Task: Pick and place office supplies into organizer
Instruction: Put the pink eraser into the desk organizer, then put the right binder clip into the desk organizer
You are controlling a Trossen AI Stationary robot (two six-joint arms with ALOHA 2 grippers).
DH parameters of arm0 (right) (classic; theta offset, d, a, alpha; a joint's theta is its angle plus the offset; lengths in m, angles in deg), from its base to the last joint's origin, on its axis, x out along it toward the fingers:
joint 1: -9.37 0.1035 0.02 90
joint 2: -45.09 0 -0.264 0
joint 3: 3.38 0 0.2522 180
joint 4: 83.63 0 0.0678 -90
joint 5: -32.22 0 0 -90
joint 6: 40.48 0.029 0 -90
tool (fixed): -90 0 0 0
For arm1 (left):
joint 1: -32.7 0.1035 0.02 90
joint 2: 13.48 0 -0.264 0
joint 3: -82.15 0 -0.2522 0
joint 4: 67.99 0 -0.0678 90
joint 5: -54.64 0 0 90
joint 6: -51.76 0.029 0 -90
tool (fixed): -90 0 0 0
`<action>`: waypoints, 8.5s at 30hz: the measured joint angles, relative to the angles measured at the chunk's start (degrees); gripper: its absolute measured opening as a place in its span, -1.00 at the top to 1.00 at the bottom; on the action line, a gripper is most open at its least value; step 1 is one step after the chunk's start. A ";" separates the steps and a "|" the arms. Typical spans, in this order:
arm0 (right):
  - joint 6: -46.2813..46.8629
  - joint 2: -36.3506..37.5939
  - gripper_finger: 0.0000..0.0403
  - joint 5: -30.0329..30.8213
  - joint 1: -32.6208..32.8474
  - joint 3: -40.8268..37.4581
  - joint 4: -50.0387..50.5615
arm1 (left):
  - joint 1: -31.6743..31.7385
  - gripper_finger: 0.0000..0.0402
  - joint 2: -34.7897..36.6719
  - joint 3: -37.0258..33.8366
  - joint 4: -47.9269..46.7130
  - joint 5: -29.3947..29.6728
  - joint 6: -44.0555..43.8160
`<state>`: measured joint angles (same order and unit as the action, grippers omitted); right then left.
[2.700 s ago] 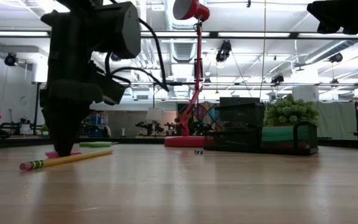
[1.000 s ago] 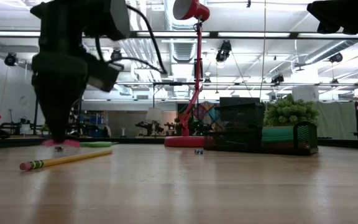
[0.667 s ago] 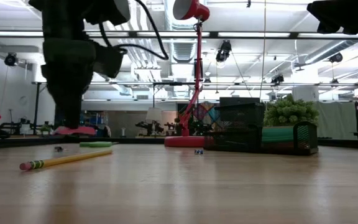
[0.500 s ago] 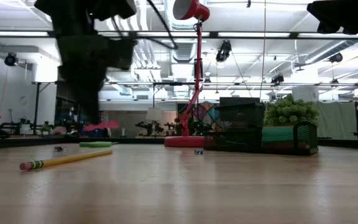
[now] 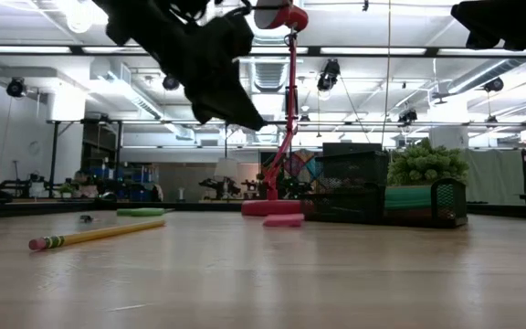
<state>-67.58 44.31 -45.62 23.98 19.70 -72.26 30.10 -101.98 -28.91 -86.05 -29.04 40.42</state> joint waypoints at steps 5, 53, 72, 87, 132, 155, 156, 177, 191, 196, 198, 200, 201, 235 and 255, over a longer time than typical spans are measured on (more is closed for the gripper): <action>-0.15 -0.01 0.72 0.02 -0.01 0.00 0.02 | 2.47 0.99 -0.03 -0.05 -0.12 -0.17 1.66; 0.02 -0.02 0.72 2.95 -0.02 0.00 0.44 | 1.02 0.00 -22.76 8.05 0.81 2.29 10.65; 0.02 -0.02 0.72 2.93 -0.02 0.00 0.42 | 0.97 0.79 -23.35 8.18 0.66 1.74 10.33; 0.02 -0.02 0.72 2.93 -0.02 0.00 0.42 | 1.16 0.85 -22.07 8.09 -0.39 0.65 10.64; -0.15 0.00 0.72 2.93 -0.02 0.00 0.42 | 8.98 0.85 -18.50 12.37 13.47 0.04 29.55; -0.59 -0.01 0.72 2.96 -0.02 0.04 0.42 | 10.92 0.85 -24.20 13.79 15.86 -6.02 30.08; -0.59 -0.02 0.72 2.95 -0.02 0.04 0.44 | 10.92 0.85 -24.23 13.69 15.53 -5.98 29.78; -1.01 -0.02 0.72 2.95 -0.02 0.04 0.44 | 11.23 0.21 -24.27 13.47 15.90 -3.92 29.50; -1.40 -0.02 0.72 2.95 -0.01 0.04 0.42 | 8.17 0.16 -22.00 13.42 11.31 -4.29 14.10; -1.42 0.00 0.72 2.95 0.00 0.04 0.42 | 7.92 0.16 -21.97 13.78 5.66 -5.12 -4.26; -1.35 -0.02 0.72 2.95 0.00 0.04 0.42 | 7.86 0.16 -21.97 14.28 3.19 -6.93 -9.48; -1.22 -0.02 0.72 2.95 -0.01 0.04 0.42 | 7.49 0.16 -21.95 14.66 1.60 -10.34 -13.89; -1.20 0.00 0.72 2.97 0.00 0.04 0.42 | 7.33 0.16 -21.93 14.82 1.04 -12.03 -15.52; -1.46 0.00 0.72 2.95 0.00 0.00 0.11 | 0.71 0.16 -23.89 23.89 -20.15 16.50 -43.08; -1.40 -0.02 0.72 2.93 0.00 -0.02 0.02 | -1.80 0.16 -30.91 24.00 -15.53 17.48 -45.24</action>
<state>-68.97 44.29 -42.69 23.98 19.68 -72.24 28.30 -132.89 -4.91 -101.59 -11.56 -4.81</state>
